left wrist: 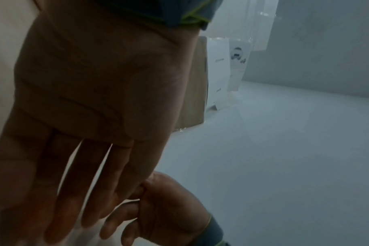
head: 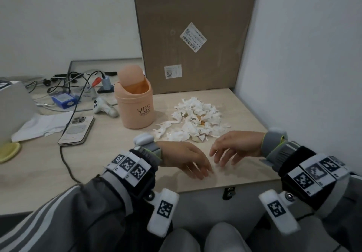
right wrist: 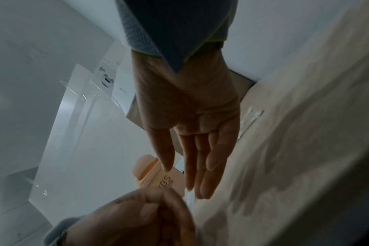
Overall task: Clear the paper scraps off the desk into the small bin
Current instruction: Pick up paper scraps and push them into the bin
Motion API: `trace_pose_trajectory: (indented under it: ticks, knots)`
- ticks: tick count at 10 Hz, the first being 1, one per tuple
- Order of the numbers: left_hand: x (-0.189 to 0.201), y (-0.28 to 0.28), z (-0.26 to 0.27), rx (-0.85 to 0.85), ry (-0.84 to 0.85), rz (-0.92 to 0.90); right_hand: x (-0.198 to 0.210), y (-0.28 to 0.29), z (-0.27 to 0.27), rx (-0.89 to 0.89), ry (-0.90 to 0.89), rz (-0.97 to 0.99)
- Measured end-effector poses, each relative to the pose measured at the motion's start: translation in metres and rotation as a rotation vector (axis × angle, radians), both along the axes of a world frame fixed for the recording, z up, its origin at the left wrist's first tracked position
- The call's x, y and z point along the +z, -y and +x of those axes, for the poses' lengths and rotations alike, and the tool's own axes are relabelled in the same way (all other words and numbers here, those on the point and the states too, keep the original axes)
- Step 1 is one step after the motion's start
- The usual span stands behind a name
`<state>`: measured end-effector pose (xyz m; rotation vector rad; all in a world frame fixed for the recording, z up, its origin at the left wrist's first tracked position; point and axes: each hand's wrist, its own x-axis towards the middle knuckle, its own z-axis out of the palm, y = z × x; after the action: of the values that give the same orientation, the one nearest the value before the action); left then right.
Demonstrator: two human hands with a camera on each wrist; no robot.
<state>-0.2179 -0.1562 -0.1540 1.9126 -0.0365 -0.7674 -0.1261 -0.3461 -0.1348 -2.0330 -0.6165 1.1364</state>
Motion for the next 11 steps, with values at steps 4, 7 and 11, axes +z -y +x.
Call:
trace_pose_trajectory:
  ticks: [4,7,11]
  knots:
    - [-0.015,0.008,0.035,0.607,0.402,0.045,-0.024,-0.024,0.018,-0.45,0.12,0.286]
    - [-0.019,-0.064,0.035,1.064,0.346,0.205,-0.028,0.008,0.057,-0.758,0.379,0.148]
    - [-0.025,0.0,0.077,0.782,0.19,0.005,-0.029,-0.047,0.054,-0.431,0.196,0.052]
